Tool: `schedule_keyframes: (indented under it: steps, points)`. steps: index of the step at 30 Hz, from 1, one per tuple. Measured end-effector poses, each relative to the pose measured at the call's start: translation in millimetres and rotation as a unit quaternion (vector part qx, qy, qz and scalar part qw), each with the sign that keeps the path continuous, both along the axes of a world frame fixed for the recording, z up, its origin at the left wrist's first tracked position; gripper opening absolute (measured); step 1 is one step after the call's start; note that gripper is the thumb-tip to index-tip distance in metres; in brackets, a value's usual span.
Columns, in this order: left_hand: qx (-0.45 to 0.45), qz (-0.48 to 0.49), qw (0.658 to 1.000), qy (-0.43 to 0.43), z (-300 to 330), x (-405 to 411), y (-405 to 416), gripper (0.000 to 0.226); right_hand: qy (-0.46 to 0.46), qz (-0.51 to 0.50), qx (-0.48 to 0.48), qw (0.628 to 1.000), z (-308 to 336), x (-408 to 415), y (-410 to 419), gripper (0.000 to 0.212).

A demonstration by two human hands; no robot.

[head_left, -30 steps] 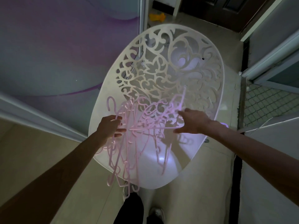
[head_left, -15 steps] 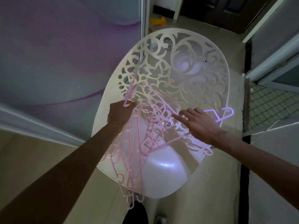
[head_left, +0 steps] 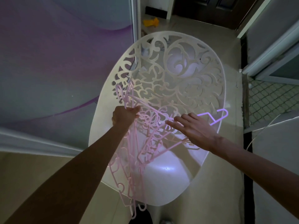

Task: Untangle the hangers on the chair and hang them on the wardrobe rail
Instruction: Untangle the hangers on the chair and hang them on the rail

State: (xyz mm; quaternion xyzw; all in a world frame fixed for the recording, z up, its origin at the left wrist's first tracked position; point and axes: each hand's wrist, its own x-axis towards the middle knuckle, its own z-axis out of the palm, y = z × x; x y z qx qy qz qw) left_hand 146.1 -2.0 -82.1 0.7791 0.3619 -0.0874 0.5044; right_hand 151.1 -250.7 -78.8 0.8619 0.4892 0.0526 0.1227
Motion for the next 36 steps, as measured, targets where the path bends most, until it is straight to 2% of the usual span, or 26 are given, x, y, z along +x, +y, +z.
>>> schedule_keyframes:
  steps: [2,5,7,9,11,13,15,18,20,24,29,32,36]
  points:
    - [-0.024,0.004,1.000,-0.007,-4.4,-4.9,4.2,0.041,0.023,-0.001,0.005,1.000,2.4,2.3,9.0,0.086]
    - [-0.138,0.005,0.990,-0.025,-4.2,-12.9,13.1,0.034,0.055,-0.001,-0.002,0.998,16.9,12.5,16.4,0.097]
    - [-0.189,-0.023,0.982,0.002,-1.5,-14.3,17.1,0.035,0.109,-0.035,-0.035,0.993,31.3,16.6,18.9,0.101]
    - [-0.220,-0.048,0.974,0.025,4.7,-13.7,16.6,0.038,0.163,-0.124,-0.055,0.977,44.1,17.8,20.8,0.081]
    - [-0.213,-0.041,0.976,0.027,13.7,-11.9,11.3,0.046,0.151,-0.184,0.016,0.971,48.3,19.3,25.5,0.055]
    - [-0.192,-0.023,0.981,0.013,21.4,-11.0,3.9,0.049,0.125,-0.238,0.083,0.960,50.5,21.6,32.1,0.049]
    - [-0.205,-0.014,0.979,-0.008,24.7,-9.4,-1.1,0.039,0.131,-0.269,0.085,0.950,51.4,24.7,38.1,0.049]
    - [-0.241,-0.022,0.970,-0.012,23.7,-9.4,-2.4,0.030,0.114,-0.269,-0.002,0.956,46.3,30.3,47.1,0.054]
    - [-0.256,-0.022,0.966,-0.016,19.0,-10.3,-1.6,0.024,0.081,-0.243,-0.020,0.966,41.1,29.2,52.8,0.062]
    - [-0.268,0.031,0.963,-0.016,13.2,-9.8,0.3,0.020,0.040,-0.192,0.028,0.980,35.0,21.1,59.5,0.054]
    - [-0.191,0.022,0.981,-0.019,8.8,-10.5,-20.7,0.048,0.024,-0.107,-0.008,0.994,42.9,10.1,88.3,0.051]
    - [-0.176,0.022,0.984,-0.009,3.2,-5.7,-19.6,0.048,0.036,-0.131,0.020,0.991,50.7,22.6,88.4,0.051]
    - [-0.193,0.041,0.980,0.001,-1.6,0.7,-12.2,0.032,0.026,-0.176,0.082,0.981,46.7,24.5,58.6,0.051]
